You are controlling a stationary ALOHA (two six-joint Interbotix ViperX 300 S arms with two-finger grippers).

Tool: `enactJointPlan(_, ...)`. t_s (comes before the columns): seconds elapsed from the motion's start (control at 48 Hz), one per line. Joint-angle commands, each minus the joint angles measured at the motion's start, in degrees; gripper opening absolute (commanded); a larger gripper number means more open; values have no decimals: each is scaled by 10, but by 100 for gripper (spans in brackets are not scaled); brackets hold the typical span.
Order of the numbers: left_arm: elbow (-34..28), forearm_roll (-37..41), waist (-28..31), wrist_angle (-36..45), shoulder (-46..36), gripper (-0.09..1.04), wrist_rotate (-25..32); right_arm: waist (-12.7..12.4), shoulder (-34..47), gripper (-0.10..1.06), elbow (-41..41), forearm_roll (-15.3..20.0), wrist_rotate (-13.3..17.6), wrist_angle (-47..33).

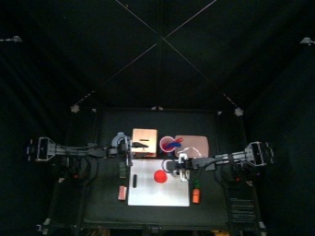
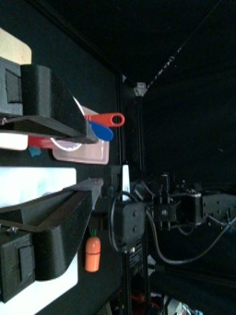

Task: Get the cutter from the drawer then cut the dough then place the extra dough in the bowl
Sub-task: Cut the dough

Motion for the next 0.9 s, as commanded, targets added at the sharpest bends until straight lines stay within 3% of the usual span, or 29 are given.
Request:
enactJointPlan(0.021,-2,-10,-2,-6,0,77,0,-2,-10,71,-10,9,0,-4)
enactJointPlan(0.271,21,-31,-3,-5,0,77,1,2,-12,49,-27,19,-1,-5)
enactJointPlan(0.354,28,-39,-3,-6,0,77,0,4,-12,48,-47,21,-1,-1)
enactJointPlan(0.583,46,-42,-4,-5,0,77,1,39,16,48,-113,28,0,10)
enactJointPlan(0.896,63,-42,0,-5,0,77,2,40,97,48,-190,40,-1,45)
